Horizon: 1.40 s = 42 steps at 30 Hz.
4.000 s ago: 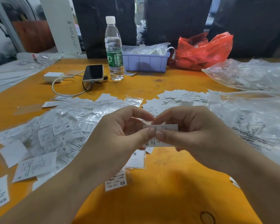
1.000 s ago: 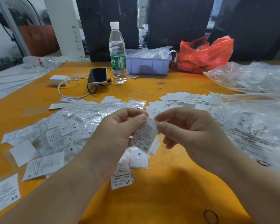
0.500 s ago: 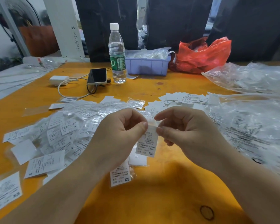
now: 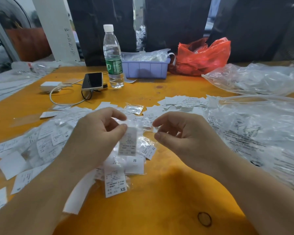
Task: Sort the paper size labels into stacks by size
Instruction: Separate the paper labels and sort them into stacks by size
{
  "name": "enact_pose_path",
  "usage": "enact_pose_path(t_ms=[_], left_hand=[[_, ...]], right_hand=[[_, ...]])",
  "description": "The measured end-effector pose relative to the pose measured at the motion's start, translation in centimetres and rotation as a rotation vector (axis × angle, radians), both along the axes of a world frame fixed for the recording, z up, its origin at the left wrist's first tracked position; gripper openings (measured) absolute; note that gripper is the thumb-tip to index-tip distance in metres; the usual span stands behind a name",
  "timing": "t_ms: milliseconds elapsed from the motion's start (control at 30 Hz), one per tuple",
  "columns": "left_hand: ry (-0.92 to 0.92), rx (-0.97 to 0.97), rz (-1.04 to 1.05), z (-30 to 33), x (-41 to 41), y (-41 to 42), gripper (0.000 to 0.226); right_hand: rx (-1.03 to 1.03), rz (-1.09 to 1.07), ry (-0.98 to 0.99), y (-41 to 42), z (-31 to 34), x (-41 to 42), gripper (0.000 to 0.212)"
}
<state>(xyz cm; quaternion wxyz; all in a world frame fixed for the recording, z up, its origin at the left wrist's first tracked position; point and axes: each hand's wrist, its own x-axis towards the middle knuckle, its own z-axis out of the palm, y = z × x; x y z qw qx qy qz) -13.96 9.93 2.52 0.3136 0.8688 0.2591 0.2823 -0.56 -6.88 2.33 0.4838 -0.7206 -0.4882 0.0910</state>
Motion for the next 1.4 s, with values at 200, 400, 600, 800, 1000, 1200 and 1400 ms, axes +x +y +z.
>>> enact_pose_path(t_ms=[200,400,600,800,1000,1200,1400], left_hand=[[0.288,0.193,0.236,-0.5,-0.3,1.8,0.007],[0.093,0.523,0.218,0.4,-0.2,0.0,0.034],[0.336,0.585,-0.081,1.1,4.5,-5.9,0.02],[0.506,0.617,-0.131,0.9,11.8,-7.1,0.018],[0.513,0.665,-0.122,-1.4,14.1,-8.0,0.007],[0.263,0.655,-0.149,-1.8,13.5,-9.1,0.018],[0.37,0.59,-0.092,-2.0,13.2,-8.3,0.022]], right_hand=[[-0.061,-0.02,-0.066,-0.1,-0.2,0.4,0.008],[-0.14,-0.038,-0.126,-0.2,0.3,0.8,0.009],[-0.204,-0.196,-0.331,-1.9,2.4,1.8,0.016],[-0.374,-0.563,-0.551,-7.3,4.1,4.7,0.024],[-0.684,-0.766,-0.407,-11.3,1.5,6.3,0.025],[-0.746,-0.752,-0.274,-12.1,0.8,7.8,0.016],[-0.705,-0.764,-0.293,-11.9,0.5,7.4,0.019]])
